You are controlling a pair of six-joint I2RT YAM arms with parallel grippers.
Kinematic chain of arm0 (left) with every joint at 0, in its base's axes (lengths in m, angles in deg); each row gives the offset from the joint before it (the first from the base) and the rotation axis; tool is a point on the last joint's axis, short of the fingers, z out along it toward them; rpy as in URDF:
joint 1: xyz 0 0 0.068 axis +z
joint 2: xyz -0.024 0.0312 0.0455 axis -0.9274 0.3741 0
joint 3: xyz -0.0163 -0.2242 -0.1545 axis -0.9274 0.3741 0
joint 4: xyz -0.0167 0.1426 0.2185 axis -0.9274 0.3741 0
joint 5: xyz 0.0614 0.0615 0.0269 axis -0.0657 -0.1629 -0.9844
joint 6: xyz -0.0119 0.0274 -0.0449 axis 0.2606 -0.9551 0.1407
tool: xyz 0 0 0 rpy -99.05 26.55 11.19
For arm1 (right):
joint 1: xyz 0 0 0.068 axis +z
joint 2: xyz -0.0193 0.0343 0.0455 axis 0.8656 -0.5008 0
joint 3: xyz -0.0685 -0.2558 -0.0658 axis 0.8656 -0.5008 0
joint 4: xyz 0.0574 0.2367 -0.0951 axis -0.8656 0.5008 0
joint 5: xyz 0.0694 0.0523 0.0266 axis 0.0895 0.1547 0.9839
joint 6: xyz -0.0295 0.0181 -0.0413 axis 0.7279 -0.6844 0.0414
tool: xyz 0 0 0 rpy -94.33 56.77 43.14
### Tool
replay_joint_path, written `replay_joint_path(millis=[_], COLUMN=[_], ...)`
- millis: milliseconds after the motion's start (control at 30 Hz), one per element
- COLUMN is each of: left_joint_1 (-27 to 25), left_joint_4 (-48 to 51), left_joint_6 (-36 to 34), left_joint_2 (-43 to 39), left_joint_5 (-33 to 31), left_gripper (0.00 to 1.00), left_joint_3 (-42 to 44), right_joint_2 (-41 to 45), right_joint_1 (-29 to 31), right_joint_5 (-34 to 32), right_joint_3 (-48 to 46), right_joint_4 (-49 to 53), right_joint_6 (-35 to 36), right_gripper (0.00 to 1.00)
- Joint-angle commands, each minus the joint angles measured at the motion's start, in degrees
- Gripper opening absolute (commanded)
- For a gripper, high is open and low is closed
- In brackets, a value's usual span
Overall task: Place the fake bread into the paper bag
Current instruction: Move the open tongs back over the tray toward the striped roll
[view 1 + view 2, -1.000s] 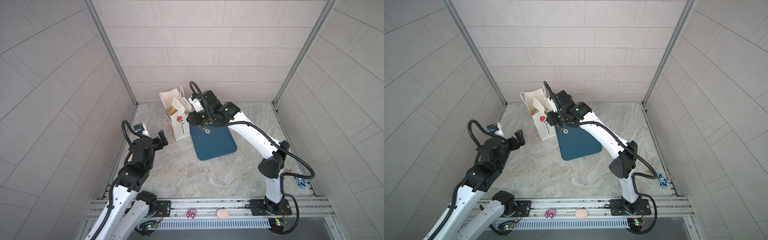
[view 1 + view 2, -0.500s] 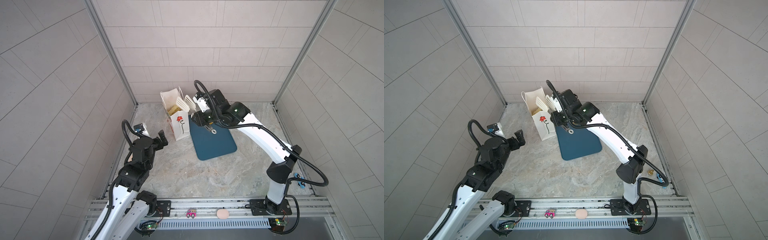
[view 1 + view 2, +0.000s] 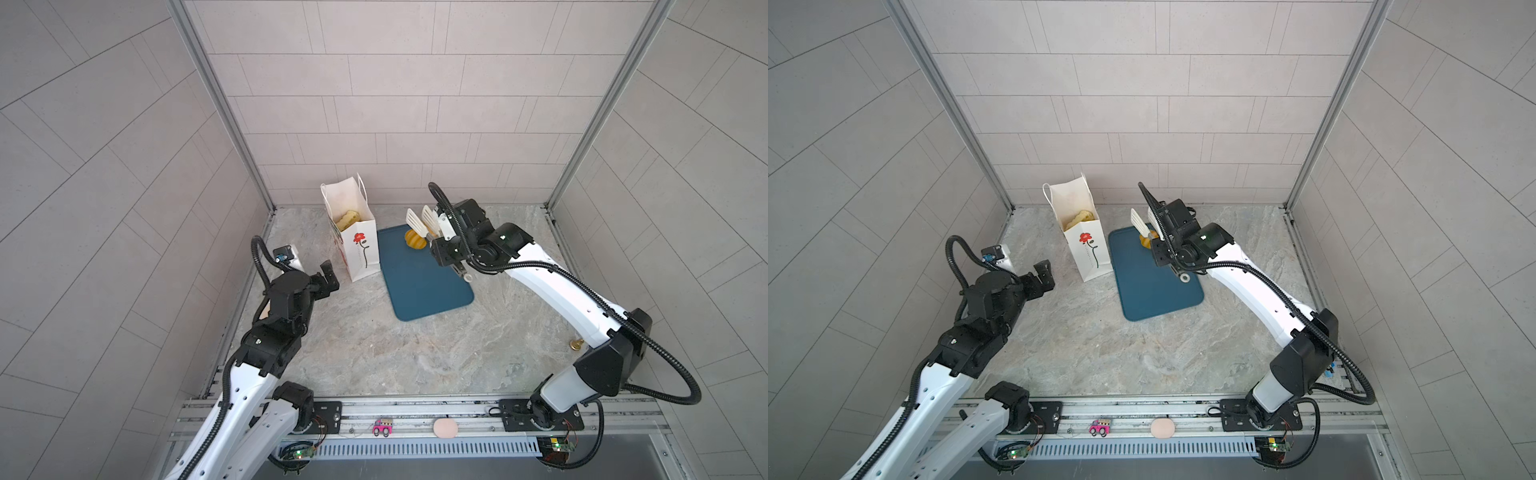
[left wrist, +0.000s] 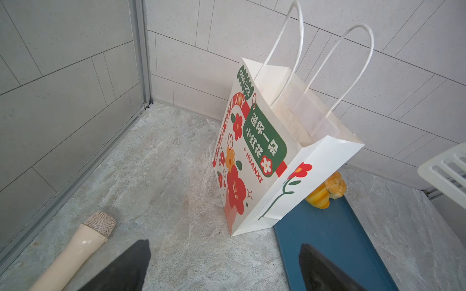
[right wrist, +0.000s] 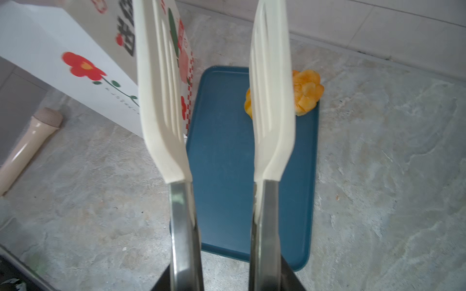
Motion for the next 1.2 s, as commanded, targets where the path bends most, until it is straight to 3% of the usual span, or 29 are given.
replay_joint_path(millis=[0, 333, 633, 1167], left_joint_1=[0.3, 0.3, 0.3, 0.3], left_joint_4=[-1.1, -2.9, -3.0, -3.1], left_joint_6=[1.4, 3.2, 3.4, -1.3], left_joint_2=[0.2, 0.5, 0.8, 2.9], left_joint_5=[0.1, 0.0, -1.0, 1.3], left_gripper=[1.0, 1.0, 1.0, 1.0], left_joint_3=[-1.1, -0.4, 0.5, -1.0], right_joint_2=[2.1, -6.6, -18.1, -31.8], right_joint_1=[-1.7, -4.7, -5.6, -8.2], right_joint_5=[-2.4, -5.4, -5.1, -1.5], right_joint_3=[-2.6, -4.3, 0.8, 11.9], right_joint_4=[-2.5, 1.5, 2.3, 3.1], right_joint_6=[1.9, 7.7, 14.9, 15.8], right_gripper=[0.46, 0.46, 0.47, 0.49])
